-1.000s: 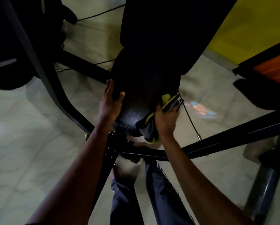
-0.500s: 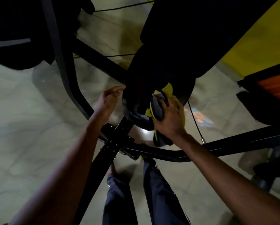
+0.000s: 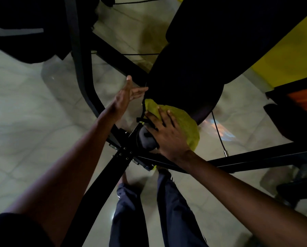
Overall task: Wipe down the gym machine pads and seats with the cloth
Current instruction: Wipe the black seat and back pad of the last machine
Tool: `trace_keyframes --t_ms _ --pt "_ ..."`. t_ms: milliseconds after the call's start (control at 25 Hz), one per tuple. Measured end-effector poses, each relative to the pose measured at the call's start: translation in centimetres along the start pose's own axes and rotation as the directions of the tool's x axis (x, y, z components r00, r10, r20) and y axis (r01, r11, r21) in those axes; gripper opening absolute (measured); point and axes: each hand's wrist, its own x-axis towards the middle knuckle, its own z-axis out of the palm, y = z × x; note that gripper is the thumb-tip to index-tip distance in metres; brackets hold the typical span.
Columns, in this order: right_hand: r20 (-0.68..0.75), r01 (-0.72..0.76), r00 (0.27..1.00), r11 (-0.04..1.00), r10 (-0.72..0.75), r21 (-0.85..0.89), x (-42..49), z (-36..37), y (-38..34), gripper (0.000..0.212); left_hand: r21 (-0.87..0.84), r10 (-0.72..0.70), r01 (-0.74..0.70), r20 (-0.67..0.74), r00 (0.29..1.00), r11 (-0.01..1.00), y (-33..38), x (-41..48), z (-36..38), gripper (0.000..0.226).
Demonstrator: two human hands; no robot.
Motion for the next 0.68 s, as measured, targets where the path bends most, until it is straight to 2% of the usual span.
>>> trace_keyframes --t_ms 160,240,320,440,600,680 --pt "0.074 0.070 0.995 0.997 -0.072 0.024 0.2 -1.2 1.1 0.087 0.057 0.062 -0.050 -0.228 0.972 0.997 -1.4 -2.1 -1.6 0.083" --pt "0.136 0.071 0.988 0.996 -0.078 0.051 2.0 -2.7 1.6 0.077 0.048 0.031 -0.017 -0.296 0.955 0.999 -2.9 -3.7 -2.4 0.083" --pt "0.164 0.059 0.984 0.995 -0.071 0.077 5.2 -4.0 1.9 0.067 0.038 -0.018 0.032 -0.320 0.947 0.999 -4.9 -5.0 -2.9 0.084" --pt "0.207 0.008 0.978 0.992 -0.035 0.130 10.6 -5.0 3.8 0.065 -0.005 -0.071 0.074 -0.342 0.937 0.997 -6.9 -6.3 -2.9 0.083" --pt "0.205 -0.147 0.971 0.982 0.121 0.116 15.3 -5.7 5.6 0.063 -0.056 -0.080 0.064 -0.351 0.933 0.996 -7.0 -7.1 -2.4 0.082" --pt "0.244 -0.087 0.968 0.992 0.062 0.092 14.5 -5.5 4.6 0.071 -0.065 -0.076 0.058 -0.327 0.942 0.996 -5.8 -6.9 -1.3 0.087"
